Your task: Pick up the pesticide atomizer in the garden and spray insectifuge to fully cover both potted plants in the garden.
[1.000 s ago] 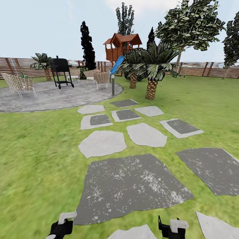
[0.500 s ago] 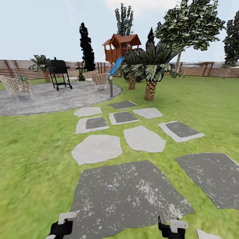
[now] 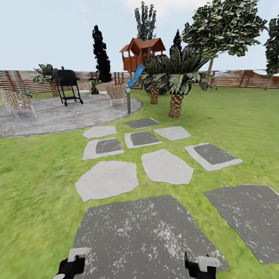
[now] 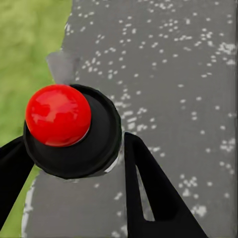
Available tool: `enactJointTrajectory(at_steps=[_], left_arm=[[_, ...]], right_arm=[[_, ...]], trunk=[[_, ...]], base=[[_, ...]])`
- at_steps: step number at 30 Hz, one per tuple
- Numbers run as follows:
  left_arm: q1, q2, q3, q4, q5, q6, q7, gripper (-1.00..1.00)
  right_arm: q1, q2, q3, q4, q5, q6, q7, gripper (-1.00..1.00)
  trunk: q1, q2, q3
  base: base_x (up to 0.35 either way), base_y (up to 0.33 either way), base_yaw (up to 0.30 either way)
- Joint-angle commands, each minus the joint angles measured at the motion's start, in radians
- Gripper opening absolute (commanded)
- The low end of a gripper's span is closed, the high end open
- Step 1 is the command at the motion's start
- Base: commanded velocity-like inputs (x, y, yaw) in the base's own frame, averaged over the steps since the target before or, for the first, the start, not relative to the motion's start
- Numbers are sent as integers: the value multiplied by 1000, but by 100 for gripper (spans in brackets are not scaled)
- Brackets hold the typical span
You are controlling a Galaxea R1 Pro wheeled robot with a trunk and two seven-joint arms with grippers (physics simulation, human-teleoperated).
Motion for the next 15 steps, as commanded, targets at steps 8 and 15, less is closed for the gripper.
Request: enactJointTrajectory(at_steps=[8,15], left_arm=[[-1,0,5,1,-11,-4,3,-100],[-1,0,5,1,-11,-4,3,-100]], right_arm=[[0,0,1,1,3,-2,-4,100],[0,0,1,2,4,-2,-4,100]], trunk=[[0,0,-1],[0,0,-1]], base=[[296,-168,195],[303,-154,225]])
